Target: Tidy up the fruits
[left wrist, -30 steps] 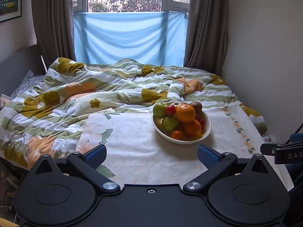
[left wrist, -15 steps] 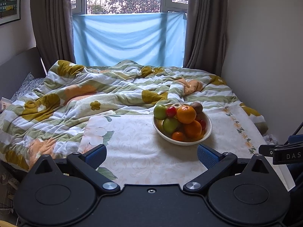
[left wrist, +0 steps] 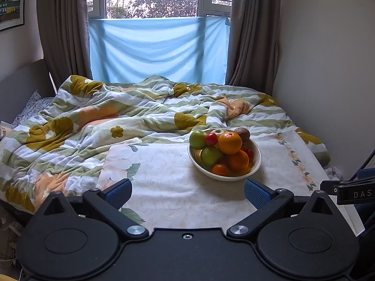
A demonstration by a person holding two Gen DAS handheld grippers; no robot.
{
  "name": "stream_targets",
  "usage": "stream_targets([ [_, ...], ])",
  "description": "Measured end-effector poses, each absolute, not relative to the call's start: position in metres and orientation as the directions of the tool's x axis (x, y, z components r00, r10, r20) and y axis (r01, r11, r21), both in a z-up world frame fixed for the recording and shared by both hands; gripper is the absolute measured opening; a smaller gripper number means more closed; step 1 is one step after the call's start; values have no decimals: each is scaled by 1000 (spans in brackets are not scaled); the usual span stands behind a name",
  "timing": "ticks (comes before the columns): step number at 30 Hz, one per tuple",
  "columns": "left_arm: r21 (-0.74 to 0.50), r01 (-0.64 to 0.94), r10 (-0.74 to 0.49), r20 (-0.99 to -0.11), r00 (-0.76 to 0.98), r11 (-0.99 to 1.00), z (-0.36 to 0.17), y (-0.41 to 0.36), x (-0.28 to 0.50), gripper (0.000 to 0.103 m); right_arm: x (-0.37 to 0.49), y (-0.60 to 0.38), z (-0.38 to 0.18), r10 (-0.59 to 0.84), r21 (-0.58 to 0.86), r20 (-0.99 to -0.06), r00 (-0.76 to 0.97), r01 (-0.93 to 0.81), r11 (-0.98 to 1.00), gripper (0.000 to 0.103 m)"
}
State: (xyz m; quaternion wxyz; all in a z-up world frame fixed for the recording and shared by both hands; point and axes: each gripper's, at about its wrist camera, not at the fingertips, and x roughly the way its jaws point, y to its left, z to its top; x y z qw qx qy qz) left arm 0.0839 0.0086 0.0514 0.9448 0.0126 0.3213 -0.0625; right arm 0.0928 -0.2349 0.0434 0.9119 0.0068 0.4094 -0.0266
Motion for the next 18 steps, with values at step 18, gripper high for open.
stream_targets([
  [18,31,121,-82,-573,815,992,55,5,78,103,91,-234,43,-44,-8,-744,667,57,998,103],
])
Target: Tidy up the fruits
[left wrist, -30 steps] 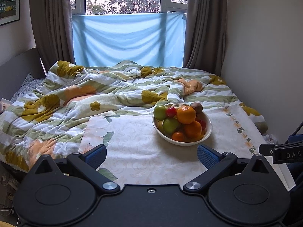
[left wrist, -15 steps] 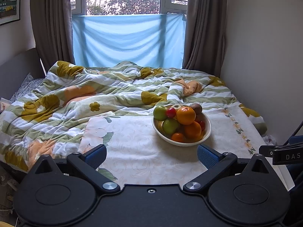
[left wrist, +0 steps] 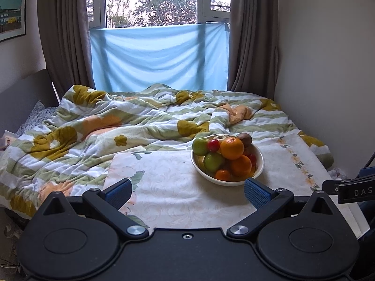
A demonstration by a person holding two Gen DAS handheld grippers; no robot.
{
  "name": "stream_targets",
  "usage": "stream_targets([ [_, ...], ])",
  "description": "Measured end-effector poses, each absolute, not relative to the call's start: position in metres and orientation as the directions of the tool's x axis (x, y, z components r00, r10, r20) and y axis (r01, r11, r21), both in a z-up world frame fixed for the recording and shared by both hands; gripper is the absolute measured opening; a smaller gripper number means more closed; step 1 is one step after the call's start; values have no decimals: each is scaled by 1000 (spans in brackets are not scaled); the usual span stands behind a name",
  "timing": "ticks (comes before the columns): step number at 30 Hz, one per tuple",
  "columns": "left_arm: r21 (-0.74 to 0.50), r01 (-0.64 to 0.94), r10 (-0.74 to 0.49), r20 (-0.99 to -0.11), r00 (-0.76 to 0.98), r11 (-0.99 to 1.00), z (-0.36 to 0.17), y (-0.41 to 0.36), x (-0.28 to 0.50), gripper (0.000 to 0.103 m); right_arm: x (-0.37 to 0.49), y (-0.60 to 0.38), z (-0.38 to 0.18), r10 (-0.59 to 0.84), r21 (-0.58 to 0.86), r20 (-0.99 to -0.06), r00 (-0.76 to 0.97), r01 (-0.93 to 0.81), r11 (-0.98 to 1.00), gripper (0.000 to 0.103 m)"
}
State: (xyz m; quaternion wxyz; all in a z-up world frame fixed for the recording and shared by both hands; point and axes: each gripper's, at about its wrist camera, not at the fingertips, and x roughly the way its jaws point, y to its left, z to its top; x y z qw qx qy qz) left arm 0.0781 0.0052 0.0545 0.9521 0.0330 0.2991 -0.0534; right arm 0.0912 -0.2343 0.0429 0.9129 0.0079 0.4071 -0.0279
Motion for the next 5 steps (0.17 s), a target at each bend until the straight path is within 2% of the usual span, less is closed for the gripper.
stream_targets([
  [5,22,122,-88,-565,820,992,52,7,76,103,91,-234,42,-45,-8,-744,666,58,998,103],
])
